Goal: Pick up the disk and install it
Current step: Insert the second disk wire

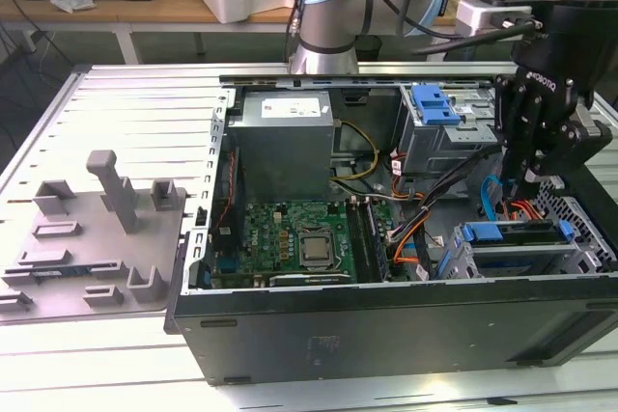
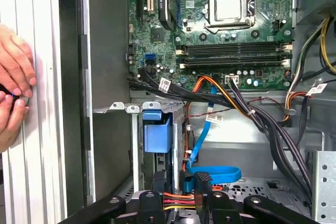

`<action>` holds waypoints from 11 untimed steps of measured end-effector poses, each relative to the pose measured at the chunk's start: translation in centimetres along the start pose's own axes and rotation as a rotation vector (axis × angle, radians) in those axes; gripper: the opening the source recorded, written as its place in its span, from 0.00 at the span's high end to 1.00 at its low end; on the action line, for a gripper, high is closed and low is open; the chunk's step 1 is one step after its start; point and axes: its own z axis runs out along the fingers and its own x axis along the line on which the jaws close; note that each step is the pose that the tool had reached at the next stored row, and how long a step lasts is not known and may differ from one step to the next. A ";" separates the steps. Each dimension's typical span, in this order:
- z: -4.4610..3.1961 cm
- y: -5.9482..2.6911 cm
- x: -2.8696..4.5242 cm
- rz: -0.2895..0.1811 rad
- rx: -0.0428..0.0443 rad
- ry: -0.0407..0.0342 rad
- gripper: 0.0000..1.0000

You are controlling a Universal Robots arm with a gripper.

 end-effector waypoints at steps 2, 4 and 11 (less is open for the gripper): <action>0.02 0.01 -0.30 -0.001 0.0003 0.0030 0.64; 0.05 0.02 -0.63 -0.002 0.0006 0.0055 0.64; 0.24 0.03 -0.85 -0.006 0.0019 0.0328 0.64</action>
